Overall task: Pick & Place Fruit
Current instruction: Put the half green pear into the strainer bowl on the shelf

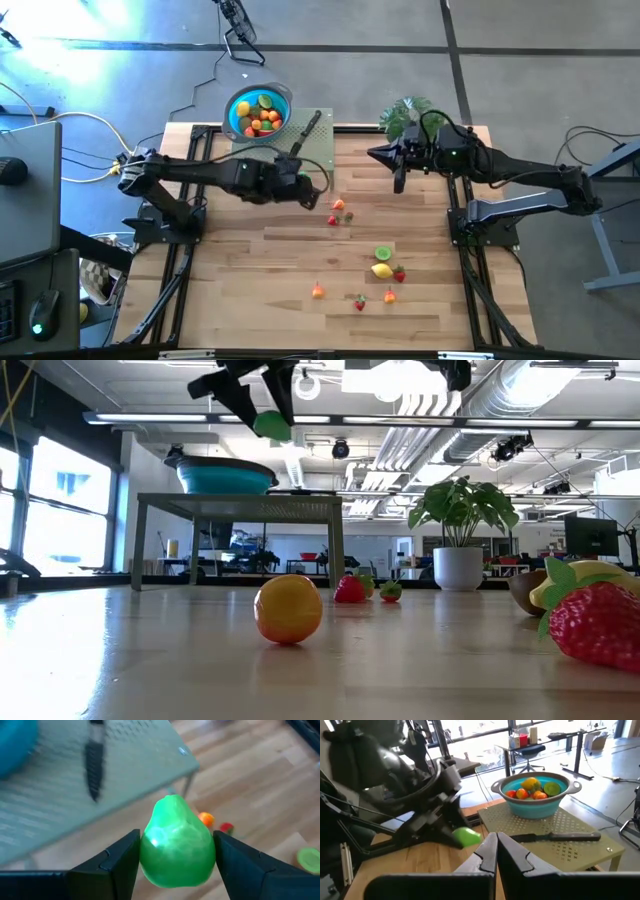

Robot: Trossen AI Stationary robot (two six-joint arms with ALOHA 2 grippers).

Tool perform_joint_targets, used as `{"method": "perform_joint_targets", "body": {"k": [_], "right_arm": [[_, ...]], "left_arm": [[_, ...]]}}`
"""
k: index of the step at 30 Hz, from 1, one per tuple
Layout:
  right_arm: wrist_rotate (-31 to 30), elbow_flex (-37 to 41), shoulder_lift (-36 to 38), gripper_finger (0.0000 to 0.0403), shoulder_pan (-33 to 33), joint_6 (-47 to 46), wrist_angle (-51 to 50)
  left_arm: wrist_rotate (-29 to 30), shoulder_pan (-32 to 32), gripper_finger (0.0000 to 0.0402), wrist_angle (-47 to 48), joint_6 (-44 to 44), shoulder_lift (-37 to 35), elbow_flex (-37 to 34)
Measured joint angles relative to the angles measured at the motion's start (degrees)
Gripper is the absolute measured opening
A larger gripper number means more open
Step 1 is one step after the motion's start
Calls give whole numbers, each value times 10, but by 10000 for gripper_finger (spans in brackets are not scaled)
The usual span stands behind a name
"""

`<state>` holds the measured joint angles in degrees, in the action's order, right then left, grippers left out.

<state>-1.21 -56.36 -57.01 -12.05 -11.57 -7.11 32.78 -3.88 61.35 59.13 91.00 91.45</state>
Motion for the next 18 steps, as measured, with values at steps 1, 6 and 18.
{"method": "perform_joint_targets", "body": {"k": [1, 6, 18], "right_arm": [[0, 0, 2, 2, 0, 0, 0], [0, 0, 9, 2, 0, 6, 0], [-2, 0, 9, 2, 0, 25, 0]], "left_arm": [[3, 6, 221, 13, -7, 0, 9], [13, 44, 221, 43, -49, 0, 47], [23, 164, 221, 50, -148, 0, 88]]}}
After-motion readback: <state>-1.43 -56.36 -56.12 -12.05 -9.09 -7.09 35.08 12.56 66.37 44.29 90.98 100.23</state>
